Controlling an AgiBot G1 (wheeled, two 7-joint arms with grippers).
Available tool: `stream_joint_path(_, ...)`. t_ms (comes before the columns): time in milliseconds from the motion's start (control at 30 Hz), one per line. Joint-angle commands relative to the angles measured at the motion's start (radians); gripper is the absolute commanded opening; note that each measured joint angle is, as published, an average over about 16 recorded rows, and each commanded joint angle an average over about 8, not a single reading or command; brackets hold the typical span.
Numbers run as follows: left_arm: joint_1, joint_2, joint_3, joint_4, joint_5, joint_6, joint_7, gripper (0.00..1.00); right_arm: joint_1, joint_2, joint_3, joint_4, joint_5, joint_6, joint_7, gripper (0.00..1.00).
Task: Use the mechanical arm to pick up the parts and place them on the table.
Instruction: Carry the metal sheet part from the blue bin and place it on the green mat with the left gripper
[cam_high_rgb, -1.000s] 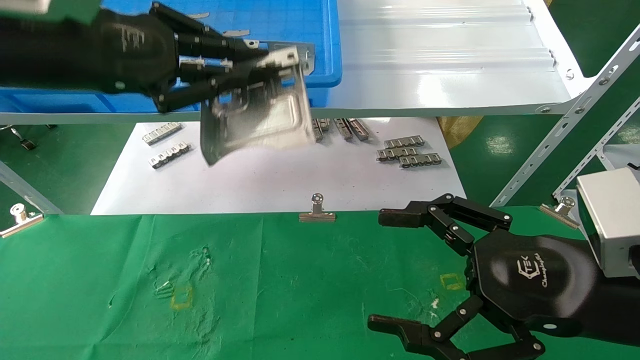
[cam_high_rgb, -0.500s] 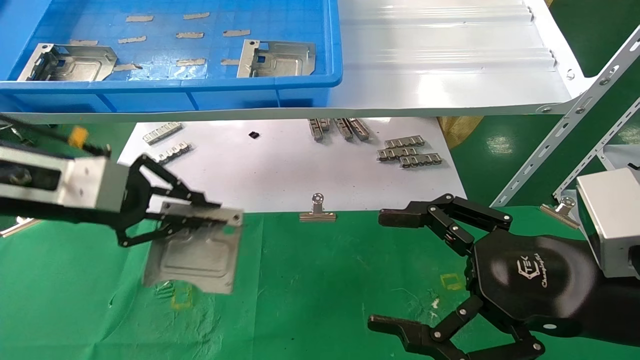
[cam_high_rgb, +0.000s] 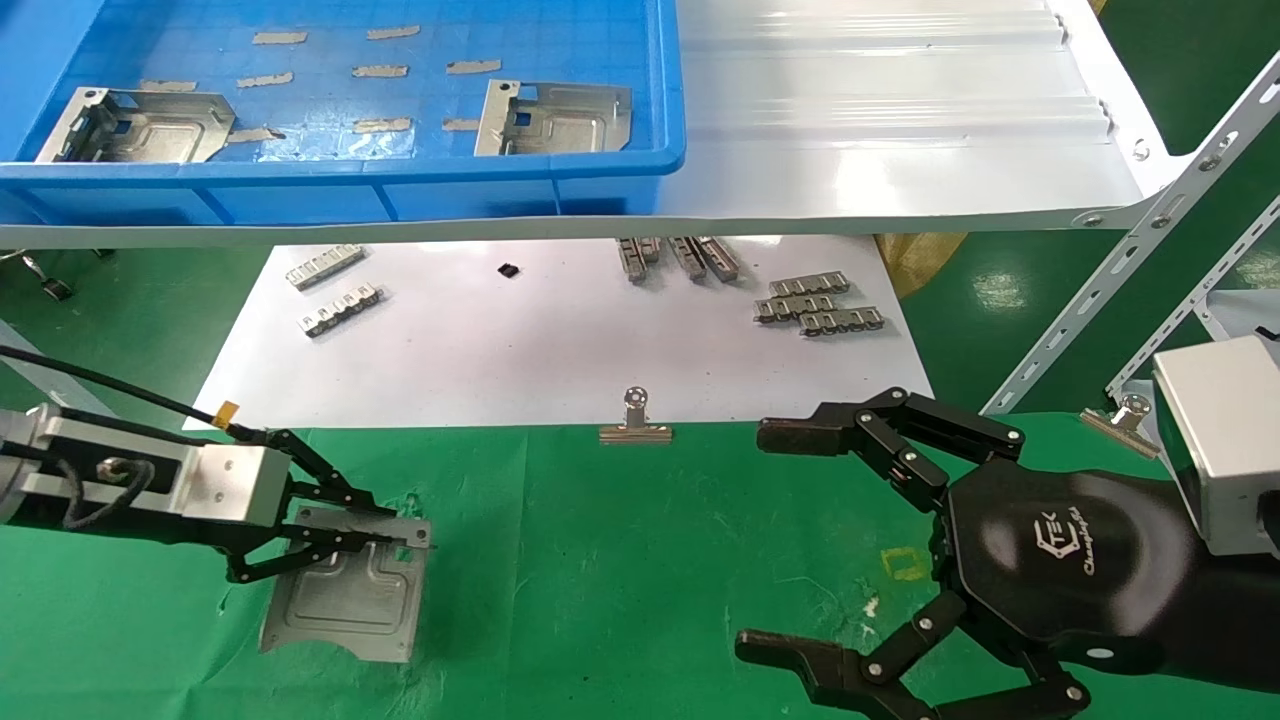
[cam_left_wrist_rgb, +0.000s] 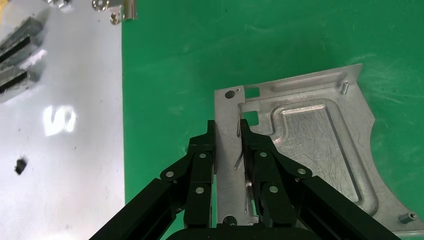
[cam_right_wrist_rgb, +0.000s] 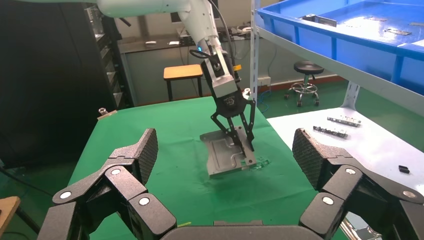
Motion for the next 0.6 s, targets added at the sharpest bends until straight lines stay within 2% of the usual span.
stream_joint_path(33,0.009,0.011,0.000,0.031,-0.005,0.001,0.022,0.73,0.000,0.000,0.000,0.000,0.000,0.000,0.000,1.00)
stream_joint_path(100,0.013,0.022,0.005,0.052,0.000,0.003,0.040,0.97,0.000,0.000,0.000,0.000,0.000,0.000,0.000,1.00)
stream_joint_path(133,0.014,0.027,0.008,0.061,0.003,0.004,0.048,1.00,0.000,0.000,0.000,0.000,0.000,0.000,0.000,1.00)
stream_joint_path(400,0.002,0.050,0.014,0.142,-0.002,0.014,0.062,1.00,0.000,0.000,0.000,0.000,0.000,0.000,0.000,1.00)
stream_joint_path(600,-0.011,0.035,0.007,0.178,-0.026,0.031,0.018,1.00,0.000,0.000,0.000,0.000,0.000,0.000,0.000,1.00)
